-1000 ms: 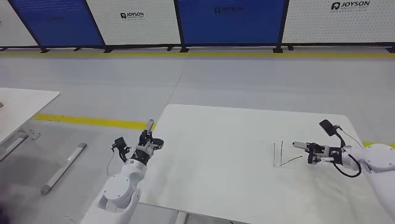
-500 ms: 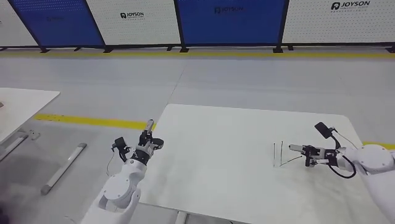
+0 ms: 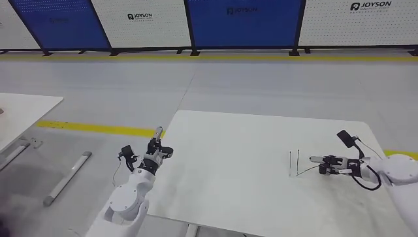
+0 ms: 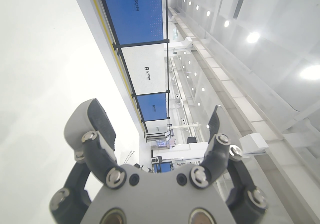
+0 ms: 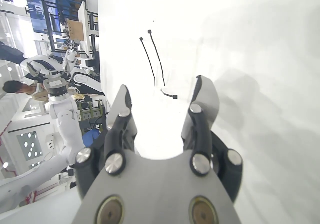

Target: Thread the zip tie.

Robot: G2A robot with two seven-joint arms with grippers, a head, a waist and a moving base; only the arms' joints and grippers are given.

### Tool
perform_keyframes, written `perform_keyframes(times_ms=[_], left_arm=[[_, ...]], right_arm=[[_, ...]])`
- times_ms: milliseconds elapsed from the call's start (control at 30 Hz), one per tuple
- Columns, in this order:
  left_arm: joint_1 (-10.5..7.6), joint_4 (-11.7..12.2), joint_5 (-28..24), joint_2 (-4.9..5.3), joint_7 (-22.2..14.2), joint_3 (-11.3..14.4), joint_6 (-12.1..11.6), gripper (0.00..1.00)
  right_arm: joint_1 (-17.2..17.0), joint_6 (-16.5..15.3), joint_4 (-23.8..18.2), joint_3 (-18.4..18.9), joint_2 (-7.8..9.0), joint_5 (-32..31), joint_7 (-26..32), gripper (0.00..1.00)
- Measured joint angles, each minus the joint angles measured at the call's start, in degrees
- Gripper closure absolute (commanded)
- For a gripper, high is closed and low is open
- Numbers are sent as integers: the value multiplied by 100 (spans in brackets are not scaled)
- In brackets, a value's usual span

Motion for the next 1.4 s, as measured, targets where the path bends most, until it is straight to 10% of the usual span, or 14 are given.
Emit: perform_keyframes(times_ms=[667, 967, 1400], left_arm=[[0, 0, 0, 0, 0, 0, 0, 0], [0, 0, 0, 0, 0, 0, 0, 0], [0, 0, 0, 0, 0, 0, 0, 0]], right_arm=[[77, 39, 208, 1, -50, -57, 38, 77], [133, 46, 297, -26, -88, -93, 42, 100], [130, -358, 410, 166, -70, 233, 219, 100]])
